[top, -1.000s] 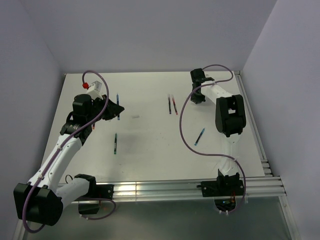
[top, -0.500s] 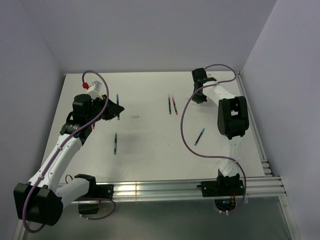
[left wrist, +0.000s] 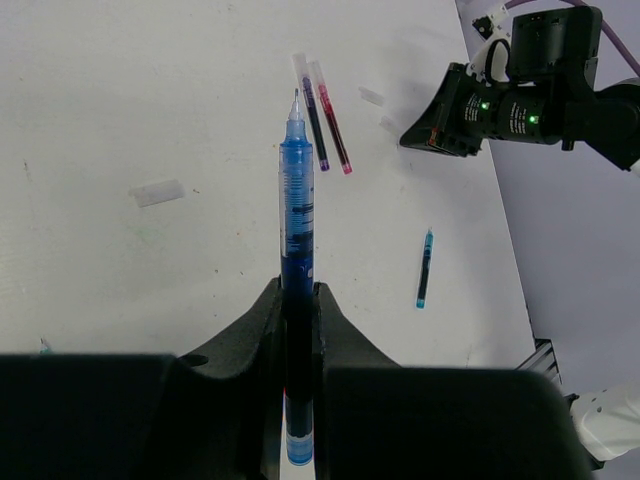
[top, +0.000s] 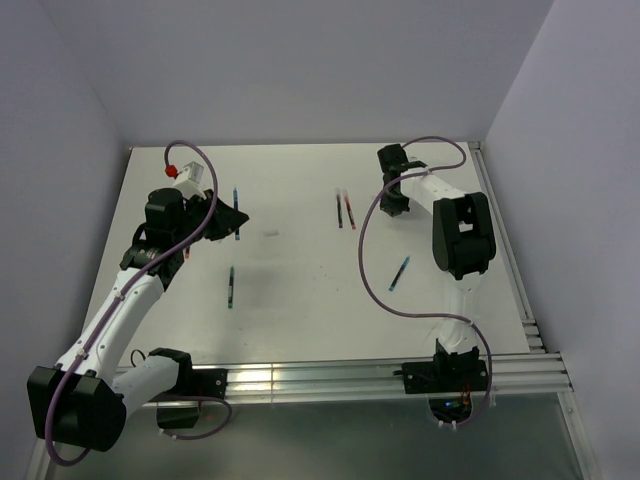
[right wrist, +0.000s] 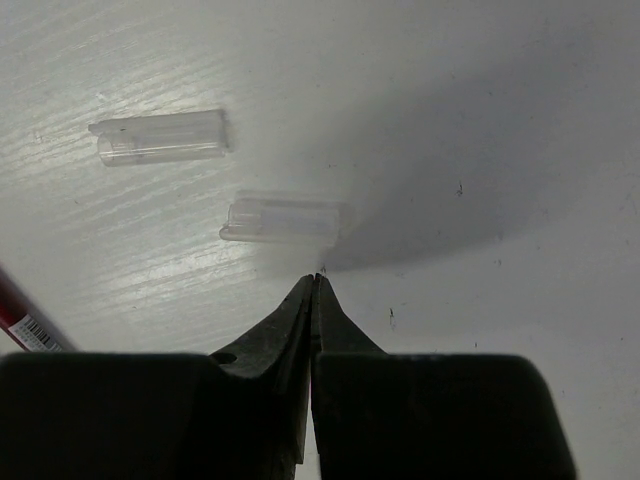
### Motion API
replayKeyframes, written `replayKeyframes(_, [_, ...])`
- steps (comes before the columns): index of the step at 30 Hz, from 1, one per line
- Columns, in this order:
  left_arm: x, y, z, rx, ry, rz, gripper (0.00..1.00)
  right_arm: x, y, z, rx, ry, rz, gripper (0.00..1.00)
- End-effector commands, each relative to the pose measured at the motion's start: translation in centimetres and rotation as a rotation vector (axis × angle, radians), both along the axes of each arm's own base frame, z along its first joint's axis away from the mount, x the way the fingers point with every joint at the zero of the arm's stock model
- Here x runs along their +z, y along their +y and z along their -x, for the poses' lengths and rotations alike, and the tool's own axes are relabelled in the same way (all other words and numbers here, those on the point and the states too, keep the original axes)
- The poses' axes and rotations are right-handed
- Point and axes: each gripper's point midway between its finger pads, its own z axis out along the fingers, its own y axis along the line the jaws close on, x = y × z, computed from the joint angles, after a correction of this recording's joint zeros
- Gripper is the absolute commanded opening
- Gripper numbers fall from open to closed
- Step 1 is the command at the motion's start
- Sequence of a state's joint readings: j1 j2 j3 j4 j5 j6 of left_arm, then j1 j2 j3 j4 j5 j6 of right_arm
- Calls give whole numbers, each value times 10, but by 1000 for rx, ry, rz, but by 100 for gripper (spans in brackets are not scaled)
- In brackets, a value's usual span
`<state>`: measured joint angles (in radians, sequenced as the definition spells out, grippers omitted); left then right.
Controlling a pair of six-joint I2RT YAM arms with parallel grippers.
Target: Insert the pens into the pen caps
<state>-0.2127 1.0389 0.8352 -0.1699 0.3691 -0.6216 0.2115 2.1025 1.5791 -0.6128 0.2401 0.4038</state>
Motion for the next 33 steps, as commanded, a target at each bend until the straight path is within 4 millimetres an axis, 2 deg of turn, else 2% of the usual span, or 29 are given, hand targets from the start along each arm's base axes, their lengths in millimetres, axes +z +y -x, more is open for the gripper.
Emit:
replayKeyframes(1, [22, -1, -3, -12, -66, 13, 0, 13, -1, -13, -23, -58, 3, 4])
replayKeyframes(12, [19, -1, -4, -9, -57, 9, 0, 3, -10, -19, -47, -45, 1, 4])
replayKeyframes(33, [16, 2, -7, 3, -51, -3, 0, 8, -16, -48, -48, -57, 1, 5])
